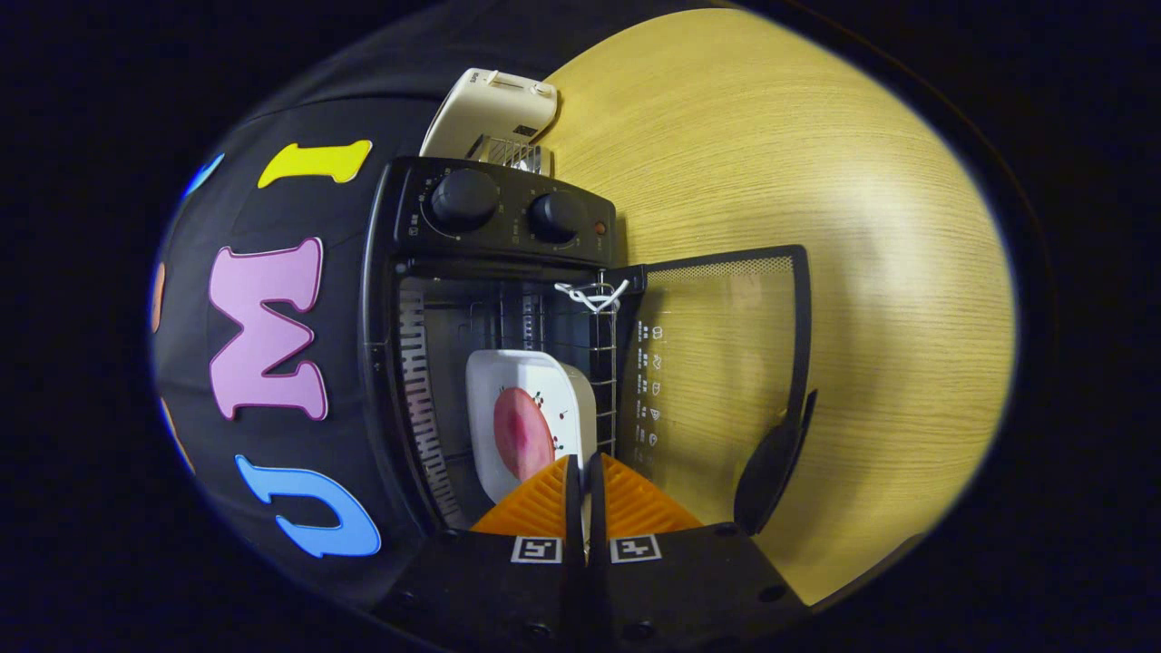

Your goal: Open the toaster oven, put the food inside, and close the toaster oven door.

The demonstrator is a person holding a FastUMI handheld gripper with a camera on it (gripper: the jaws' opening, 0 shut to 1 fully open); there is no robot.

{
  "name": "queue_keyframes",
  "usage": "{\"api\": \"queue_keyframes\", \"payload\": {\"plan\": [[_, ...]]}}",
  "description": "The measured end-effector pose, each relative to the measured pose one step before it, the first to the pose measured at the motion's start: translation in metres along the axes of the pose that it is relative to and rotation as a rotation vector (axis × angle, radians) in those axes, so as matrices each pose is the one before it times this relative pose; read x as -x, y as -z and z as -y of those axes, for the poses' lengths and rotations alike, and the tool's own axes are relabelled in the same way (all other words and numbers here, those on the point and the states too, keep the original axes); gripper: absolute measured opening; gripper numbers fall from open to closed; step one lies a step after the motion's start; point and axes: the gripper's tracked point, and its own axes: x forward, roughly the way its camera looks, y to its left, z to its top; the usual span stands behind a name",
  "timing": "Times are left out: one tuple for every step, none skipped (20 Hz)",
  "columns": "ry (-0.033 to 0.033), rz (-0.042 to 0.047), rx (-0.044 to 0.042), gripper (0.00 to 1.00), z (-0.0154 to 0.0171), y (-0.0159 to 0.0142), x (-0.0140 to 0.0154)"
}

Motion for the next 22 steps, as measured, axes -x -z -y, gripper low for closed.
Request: {"api": "queue_keyframes", "payload": {"plan": [[-0.00624,-0.00036,-0.00809,0.05,-0.00275,-0.00072,-0.00692],[-0.00451,0.00533,-0.00487,0.05,-0.00263,0.00012,-0.00587],[0.00531,0.00905,-0.00049,0.05,-0.00139,-0.00114,-0.00311],[0.01056,0.01323,0.00582,0.05,0.00025,-0.00234,-0.00544],[0.00907,0.00898,0.00551,0.05,0.00018,0.00037,-0.00121],[0.00258,0.00465,0.00205,0.05,-0.00186,0.00020,-0.00237],[-0.00032,0.00372,-0.00174,0.05,-0.00168,-0.00029,-0.00215],[-0.00193,-0.00383,-0.01101,0.05,-0.00193,0.00195,-0.00130],[-0.00235,-0.00228,-0.00804,0.05,-0.00070,0.00047,-0.00126],[-0.00031,-0.00211,-0.00276,0.05,0.00001,-0.00028,-0.00054],[-0.00218,-0.00181,-0.00026,0.07,-0.00052,-0.00031,0.00022],[0.00127,-0.00085,0.00026,0.07,0.00044,0.00028,-0.00019],[-0.00443,-0.00485,-0.00490,0.07,-0.00056,-0.00027,-0.00064],[-0.00125,-0.01000,-0.00207,0.10,0.00021,0.00094,-0.00002],[-0.01339,-0.00788,-0.00358,0.10,-0.00248,-0.00046,0.00072],[0.00065,-0.01318,-0.00402,0.10,0.00004,0.00224,0.00169],[-0.01672,-0.01456,-0.00582,0.12,-0.00228,-0.00038,0.00023],[-0.00705,-0.01417,-0.00191,0.16,-0.00124,0.00203,0.00259],[-0.00999,-0.00949,0.00686,0.28,-0.00138,0.00085,0.00359],[-0.00419,0.00238,0.01174,0.37,0.00041,-0.00002,0.00381],[-0.00363,-0.00289,0.00534,0.46,0.00163,0.00009,0.00338],[-0.00353,-0.01139,-0.00276,0.51,0.00210,0.00347,0.00393]]}}
